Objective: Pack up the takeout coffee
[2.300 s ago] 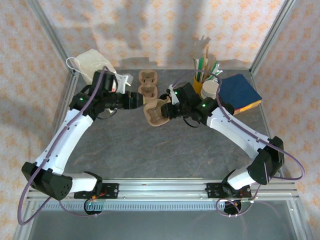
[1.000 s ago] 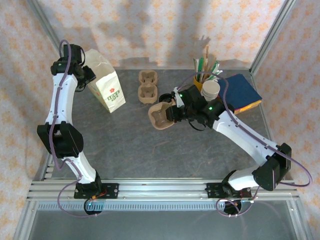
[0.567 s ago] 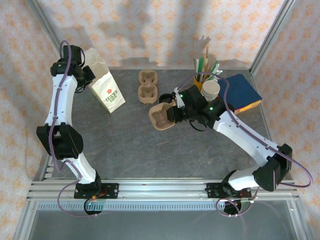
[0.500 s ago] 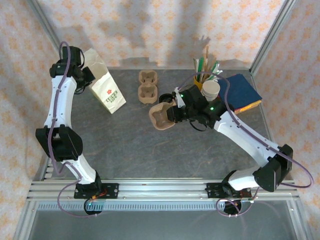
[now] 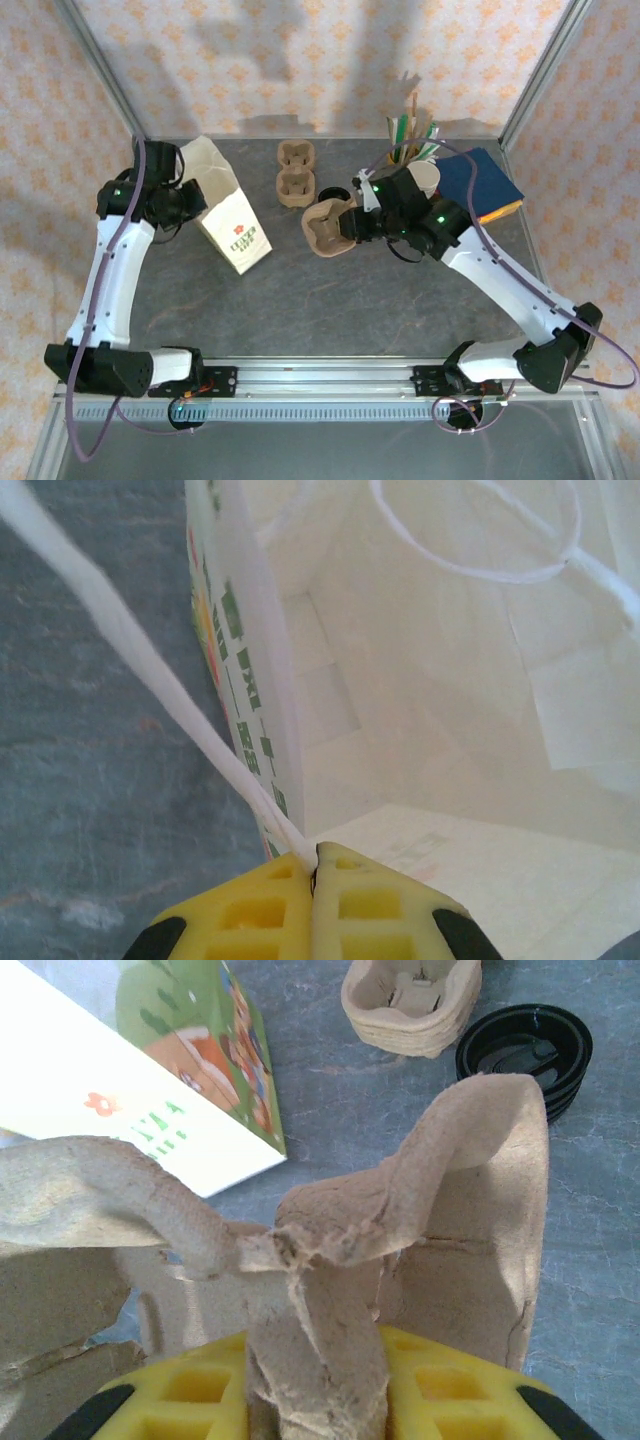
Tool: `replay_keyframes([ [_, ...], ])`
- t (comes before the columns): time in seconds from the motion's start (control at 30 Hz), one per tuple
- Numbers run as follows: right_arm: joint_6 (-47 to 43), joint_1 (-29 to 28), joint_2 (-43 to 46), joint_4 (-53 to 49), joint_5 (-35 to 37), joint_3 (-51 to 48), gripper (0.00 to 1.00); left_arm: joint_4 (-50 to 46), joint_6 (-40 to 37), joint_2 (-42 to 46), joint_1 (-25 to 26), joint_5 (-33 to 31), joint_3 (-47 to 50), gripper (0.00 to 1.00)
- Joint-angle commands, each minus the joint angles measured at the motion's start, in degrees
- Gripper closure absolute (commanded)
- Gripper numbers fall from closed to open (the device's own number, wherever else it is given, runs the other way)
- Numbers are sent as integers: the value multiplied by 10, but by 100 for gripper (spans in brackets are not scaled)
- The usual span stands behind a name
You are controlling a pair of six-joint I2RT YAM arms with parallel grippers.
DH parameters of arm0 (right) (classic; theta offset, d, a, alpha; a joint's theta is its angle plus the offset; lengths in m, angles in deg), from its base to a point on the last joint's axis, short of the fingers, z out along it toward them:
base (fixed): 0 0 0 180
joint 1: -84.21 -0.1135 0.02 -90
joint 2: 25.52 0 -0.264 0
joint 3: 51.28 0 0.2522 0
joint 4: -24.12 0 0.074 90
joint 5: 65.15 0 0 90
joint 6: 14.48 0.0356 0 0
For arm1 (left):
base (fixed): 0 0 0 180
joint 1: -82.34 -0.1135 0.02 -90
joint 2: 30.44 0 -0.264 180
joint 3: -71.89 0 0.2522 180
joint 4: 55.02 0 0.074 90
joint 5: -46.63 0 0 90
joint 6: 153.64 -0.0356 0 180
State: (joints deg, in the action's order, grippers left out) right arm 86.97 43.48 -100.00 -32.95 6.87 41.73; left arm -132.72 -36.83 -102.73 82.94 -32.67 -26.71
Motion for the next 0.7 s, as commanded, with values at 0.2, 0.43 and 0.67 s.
replay_keyframes([
  [0.2, 21, 0, 41, -30, 1, 62, 73, -82, 25, 84, 81, 20, 27, 100],
  [0.43, 28, 0, 44, -32, -20, 87, 73, -36, 46, 120, 159, 72, 81, 100],
  [0.67, 21, 0, 30, -41, -38, 138, 74, 48, 79, 110, 290, 85, 84, 100],
])
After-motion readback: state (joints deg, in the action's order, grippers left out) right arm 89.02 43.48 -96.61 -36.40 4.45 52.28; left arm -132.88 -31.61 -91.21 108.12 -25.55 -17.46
